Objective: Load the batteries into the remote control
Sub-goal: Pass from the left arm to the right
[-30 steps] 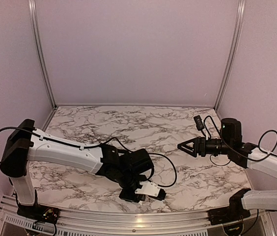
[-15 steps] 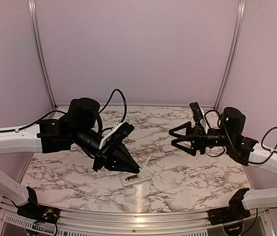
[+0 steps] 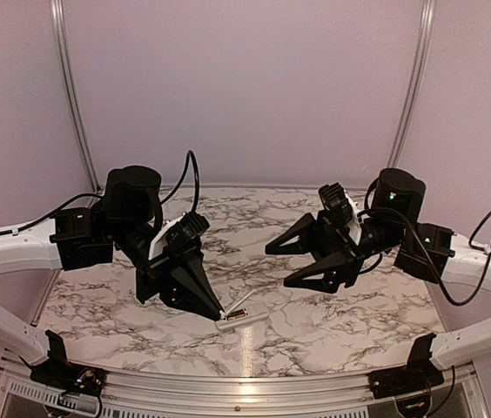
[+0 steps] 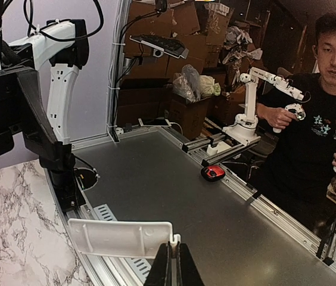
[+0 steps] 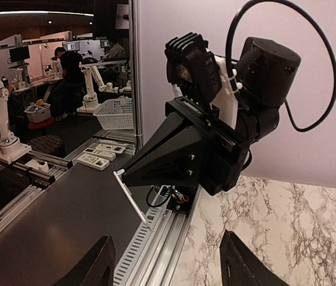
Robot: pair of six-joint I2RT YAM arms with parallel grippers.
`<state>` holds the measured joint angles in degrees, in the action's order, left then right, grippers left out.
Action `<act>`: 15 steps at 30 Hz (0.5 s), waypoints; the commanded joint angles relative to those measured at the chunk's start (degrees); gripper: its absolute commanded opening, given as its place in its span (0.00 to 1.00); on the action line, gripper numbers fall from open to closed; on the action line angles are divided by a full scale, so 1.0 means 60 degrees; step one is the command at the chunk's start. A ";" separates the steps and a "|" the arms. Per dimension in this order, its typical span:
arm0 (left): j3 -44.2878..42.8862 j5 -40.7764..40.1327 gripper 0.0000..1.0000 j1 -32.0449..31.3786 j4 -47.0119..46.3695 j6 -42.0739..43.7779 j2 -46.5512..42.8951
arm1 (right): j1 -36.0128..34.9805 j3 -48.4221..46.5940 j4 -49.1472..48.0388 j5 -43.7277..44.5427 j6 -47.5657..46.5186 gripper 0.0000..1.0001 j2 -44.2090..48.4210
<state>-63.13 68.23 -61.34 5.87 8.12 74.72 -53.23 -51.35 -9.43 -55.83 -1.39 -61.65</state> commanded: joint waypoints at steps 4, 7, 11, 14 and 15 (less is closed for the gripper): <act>0.0173 0.0600 0.00 -0.0153 -0.0266 0.0059 -0.0167 | -0.0999 -0.0979 0.1084 0.0033 -0.1131 0.53 -0.0807; 0.0223 0.0604 0.00 -0.0227 -0.0537 -0.0006 -0.0170 | -0.1140 -0.1095 0.0964 -0.0088 -0.1144 0.52 -0.1128; 0.0246 0.0596 0.00 -0.0235 -0.0711 -0.0053 -0.0178 | -0.1363 -0.1251 0.0946 -0.0152 -0.1240 0.51 -0.1438; 0.0304 0.0620 0.00 -0.0235 -0.1018 -0.0226 -0.0192 | -0.1479 -0.1355 0.0955 -0.0275 -0.1284 0.46 -0.1569; 0.0319 0.0622 0.00 -0.0235 -0.1181 -0.0279 -0.0209 | -0.1508 -0.1376 0.0944 -0.0318 -0.1291 0.44 -0.1588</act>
<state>-62.26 70.91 -62.59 2.94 7.77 74.65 -61.01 -56.58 -4.71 -56.31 -7.99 -70.54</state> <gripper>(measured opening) 0.017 0.470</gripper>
